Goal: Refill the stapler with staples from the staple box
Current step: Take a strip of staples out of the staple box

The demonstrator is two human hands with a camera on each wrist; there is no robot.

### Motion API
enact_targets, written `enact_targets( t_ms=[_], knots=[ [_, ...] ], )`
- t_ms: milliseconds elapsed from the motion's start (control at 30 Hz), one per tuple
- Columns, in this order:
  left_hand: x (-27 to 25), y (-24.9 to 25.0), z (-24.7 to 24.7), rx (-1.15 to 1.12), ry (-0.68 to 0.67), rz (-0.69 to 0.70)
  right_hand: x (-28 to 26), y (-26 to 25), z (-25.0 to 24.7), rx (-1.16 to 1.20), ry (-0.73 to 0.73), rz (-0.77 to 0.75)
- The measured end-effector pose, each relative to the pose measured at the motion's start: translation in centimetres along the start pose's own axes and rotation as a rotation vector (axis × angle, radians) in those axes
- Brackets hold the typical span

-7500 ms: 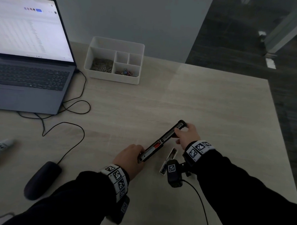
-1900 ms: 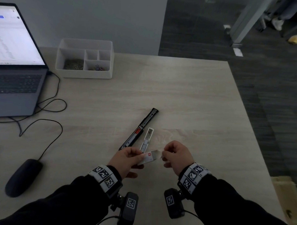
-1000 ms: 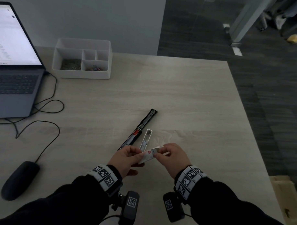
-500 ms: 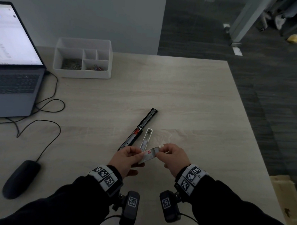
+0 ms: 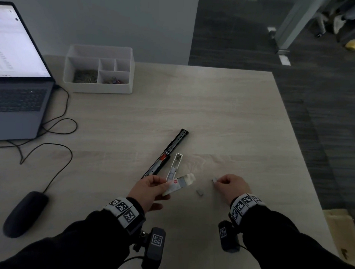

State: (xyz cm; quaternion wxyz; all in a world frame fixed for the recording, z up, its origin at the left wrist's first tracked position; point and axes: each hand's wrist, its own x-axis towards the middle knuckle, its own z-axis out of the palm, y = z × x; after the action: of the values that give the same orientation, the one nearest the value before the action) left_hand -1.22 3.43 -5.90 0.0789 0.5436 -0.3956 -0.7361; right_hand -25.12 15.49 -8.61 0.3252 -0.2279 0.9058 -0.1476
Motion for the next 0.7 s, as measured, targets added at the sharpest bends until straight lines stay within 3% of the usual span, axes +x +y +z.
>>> enact_targets(
  t_ms=[233,300,400,467,700],
  knots=[
    [0.0,0.2,0.3,0.01,-0.018,-0.003,-1.4,-0.9,0.0,0.169,0.087,-0.12],
    [0.0,0.1,0.4,0.007,-0.024,-0.005,-2.4,-1.9,0.3,0.281,0.033,-0.174],
    [-0.2,0.2,0.7,0.003,-0.034,-0.004,-3.9,-3.5,1.0,0.519,-0.199,-0.208],
    [-0.2,0.2,0.8,-0.001,-0.04,-0.007,-4.5,-4.2,1.3,0.555,-0.292,-0.243],
    [-0.6,0.2,0.8,-0.004,-0.044,0.003,-5.0,-4.9,1.4,0.6,-0.255,-0.265]
  ],
)
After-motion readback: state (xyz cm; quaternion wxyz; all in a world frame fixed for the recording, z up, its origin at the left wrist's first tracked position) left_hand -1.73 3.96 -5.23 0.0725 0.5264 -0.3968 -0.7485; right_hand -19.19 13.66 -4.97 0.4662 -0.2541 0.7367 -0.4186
